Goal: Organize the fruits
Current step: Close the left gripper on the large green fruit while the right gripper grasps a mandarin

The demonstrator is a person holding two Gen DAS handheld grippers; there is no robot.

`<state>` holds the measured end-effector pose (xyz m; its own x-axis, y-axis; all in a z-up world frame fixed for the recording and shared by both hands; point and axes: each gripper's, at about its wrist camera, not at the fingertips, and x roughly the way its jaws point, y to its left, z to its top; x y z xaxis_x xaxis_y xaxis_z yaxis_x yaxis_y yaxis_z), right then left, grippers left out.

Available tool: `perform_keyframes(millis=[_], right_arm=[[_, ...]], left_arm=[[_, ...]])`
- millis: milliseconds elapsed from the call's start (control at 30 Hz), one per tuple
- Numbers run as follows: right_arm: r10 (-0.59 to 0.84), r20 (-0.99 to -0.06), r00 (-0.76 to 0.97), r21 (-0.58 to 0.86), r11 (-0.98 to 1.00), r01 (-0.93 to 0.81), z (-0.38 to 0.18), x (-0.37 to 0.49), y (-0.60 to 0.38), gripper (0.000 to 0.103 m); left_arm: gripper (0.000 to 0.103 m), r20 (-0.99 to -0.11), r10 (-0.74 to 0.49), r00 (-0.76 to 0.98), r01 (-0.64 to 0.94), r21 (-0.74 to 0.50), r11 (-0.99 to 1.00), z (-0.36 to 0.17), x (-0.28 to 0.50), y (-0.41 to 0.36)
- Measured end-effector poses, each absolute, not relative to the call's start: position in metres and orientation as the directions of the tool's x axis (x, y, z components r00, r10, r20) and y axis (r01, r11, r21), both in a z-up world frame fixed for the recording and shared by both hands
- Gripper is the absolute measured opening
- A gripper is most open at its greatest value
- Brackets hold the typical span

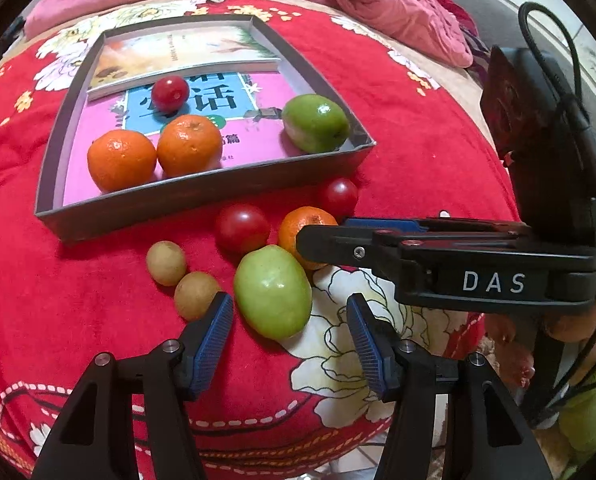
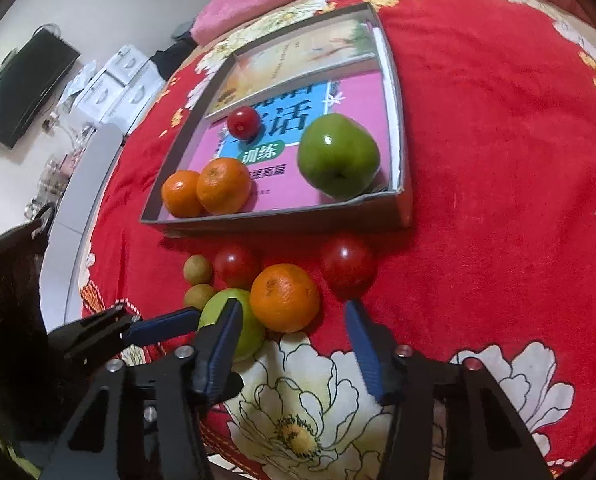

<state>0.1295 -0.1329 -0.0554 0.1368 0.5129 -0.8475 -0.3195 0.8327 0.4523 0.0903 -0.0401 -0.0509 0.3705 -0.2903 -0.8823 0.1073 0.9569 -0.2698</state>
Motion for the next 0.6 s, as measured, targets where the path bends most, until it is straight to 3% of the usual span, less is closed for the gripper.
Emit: perform_keyframes(millis=[600], right_arm=[[0.526,-0.845,0.101,0.484,0.831,-0.274,-0.067,0.146,-0.119,0.045]], left_arm=[[0.058,-0.898,-0.24,0.369,0.038,-0.244,0.969,-0.062,0.102,-0.041]])
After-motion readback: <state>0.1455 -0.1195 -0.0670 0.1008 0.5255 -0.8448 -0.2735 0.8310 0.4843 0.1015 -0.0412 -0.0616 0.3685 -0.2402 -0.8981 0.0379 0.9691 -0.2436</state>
